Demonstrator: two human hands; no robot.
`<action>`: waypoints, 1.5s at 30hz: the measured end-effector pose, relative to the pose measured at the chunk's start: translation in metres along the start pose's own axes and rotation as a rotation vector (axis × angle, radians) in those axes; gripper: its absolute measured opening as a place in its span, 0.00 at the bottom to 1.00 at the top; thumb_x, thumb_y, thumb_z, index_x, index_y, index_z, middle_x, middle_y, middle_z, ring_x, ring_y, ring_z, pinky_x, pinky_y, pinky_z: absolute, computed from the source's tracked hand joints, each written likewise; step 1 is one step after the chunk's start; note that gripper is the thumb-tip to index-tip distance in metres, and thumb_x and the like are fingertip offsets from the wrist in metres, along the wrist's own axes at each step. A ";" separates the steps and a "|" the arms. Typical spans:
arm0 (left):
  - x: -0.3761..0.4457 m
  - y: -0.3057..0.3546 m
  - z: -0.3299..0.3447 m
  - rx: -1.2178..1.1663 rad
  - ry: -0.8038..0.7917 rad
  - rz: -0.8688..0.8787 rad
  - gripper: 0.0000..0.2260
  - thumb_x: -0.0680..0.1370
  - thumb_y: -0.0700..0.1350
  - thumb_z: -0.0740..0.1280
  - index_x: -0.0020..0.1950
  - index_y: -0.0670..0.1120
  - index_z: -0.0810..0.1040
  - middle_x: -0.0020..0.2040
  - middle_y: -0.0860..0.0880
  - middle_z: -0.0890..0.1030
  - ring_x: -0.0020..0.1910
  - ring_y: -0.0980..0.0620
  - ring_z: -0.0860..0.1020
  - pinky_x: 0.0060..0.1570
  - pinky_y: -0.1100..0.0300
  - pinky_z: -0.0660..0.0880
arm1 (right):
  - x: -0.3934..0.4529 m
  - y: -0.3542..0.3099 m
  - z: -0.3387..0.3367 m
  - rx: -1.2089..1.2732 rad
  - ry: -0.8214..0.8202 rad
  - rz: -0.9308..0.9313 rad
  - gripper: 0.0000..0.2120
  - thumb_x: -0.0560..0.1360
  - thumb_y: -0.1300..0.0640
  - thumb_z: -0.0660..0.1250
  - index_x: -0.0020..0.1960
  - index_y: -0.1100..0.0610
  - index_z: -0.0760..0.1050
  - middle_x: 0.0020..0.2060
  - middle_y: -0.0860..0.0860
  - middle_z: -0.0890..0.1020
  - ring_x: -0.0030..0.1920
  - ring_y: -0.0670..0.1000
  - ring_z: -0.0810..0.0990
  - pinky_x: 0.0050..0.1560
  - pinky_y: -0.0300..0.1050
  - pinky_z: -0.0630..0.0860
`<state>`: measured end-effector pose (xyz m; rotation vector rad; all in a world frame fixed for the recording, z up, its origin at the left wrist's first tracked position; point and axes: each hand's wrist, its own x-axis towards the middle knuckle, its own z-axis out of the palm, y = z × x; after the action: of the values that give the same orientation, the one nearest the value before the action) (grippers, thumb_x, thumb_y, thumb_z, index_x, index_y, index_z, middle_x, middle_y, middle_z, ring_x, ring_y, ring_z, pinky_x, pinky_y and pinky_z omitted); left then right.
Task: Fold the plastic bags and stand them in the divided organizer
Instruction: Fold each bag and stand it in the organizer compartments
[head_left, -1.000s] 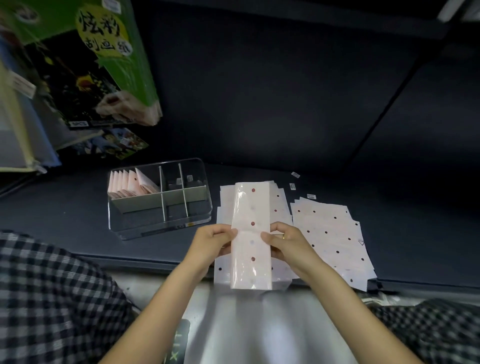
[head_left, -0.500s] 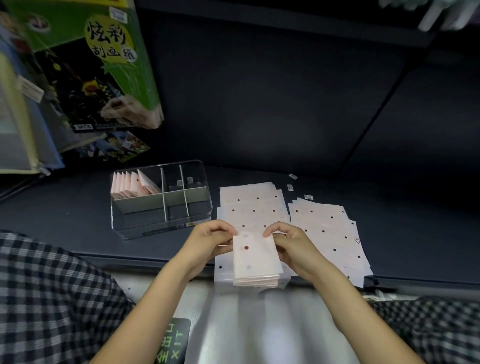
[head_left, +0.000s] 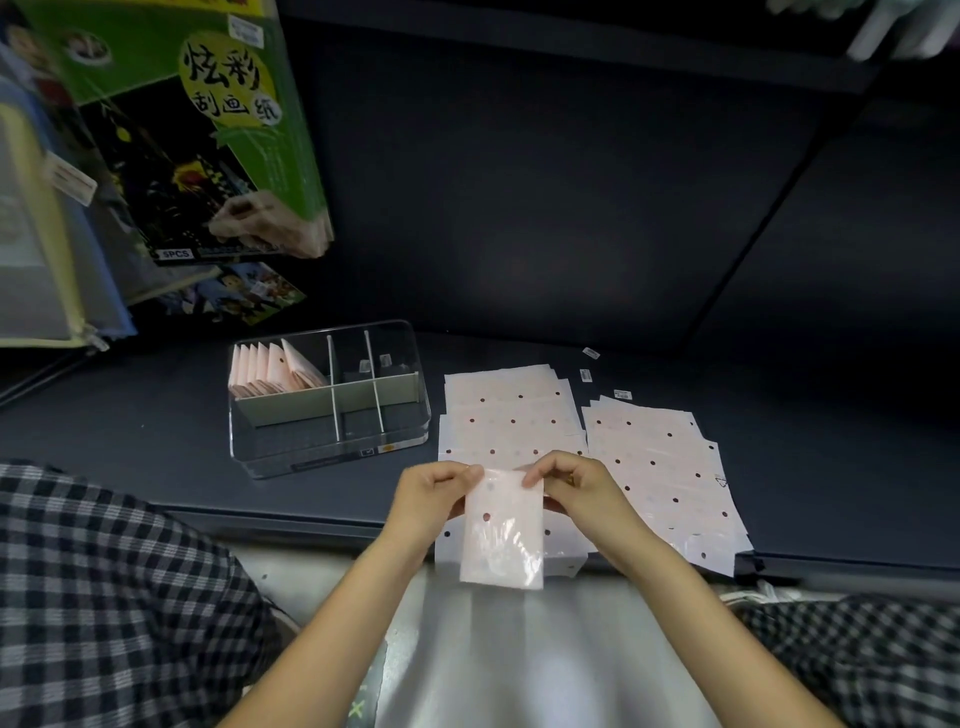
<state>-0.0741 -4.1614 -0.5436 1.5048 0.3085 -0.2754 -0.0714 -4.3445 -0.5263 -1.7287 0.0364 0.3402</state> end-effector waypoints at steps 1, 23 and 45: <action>0.000 -0.001 0.000 0.093 0.022 0.065 0.07 0.75 0.40 0.69 0.39 0.42 0.83 0.36 0.49 0.83 0.36 0.54 0.78 0.37 0.66 0.76 | 0.000 0.000 0.000 -0.049 0.006 -0.004 0.19 0.76 0.71 0.56 0.41 0.53 0.80 0.45 0.45 0.84 0.48 0.46 0.81 0.49 0.34 0.77; 0.011 -0.013 -0.027 0.350 -0.192 0.090 0.05 0.76 0.39 0.68 0.42 0.44 0.81 0.41 0.41 0.83 0.39 0.51 0.77 0.38 0.61 0.79 | 0.001 0.002 -0.012 -0.154 0.043 0.061 0.04 0.73 0.61 0.70 0.42 0.60 0.83 0.38 0.53 0.85 0.37 0.46 0.82 0.41 0.38 0.80; 0.136 0.032 -0.179 1.012 0.502 0.214 0.12 0.80 0.49 0.60 0.62 0.52 0.74 0.59 0.46 0.74 0.58 0.44 0.70 0.58 0.48 0.68 | 0.182 -0.074 0.122 -0.221 0.219 -0.080 0.08 0.75 0.59 0.68 0.37 0.56 0.77 0.33 0.48 0.83 0.31 0.46 0.83 0.36 0.39 0.79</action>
<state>0.0591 -3.9797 -0.5707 2.5923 0.4284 0.1685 0.0934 -4.1824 -0.5184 -1.9747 0.0920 0.0967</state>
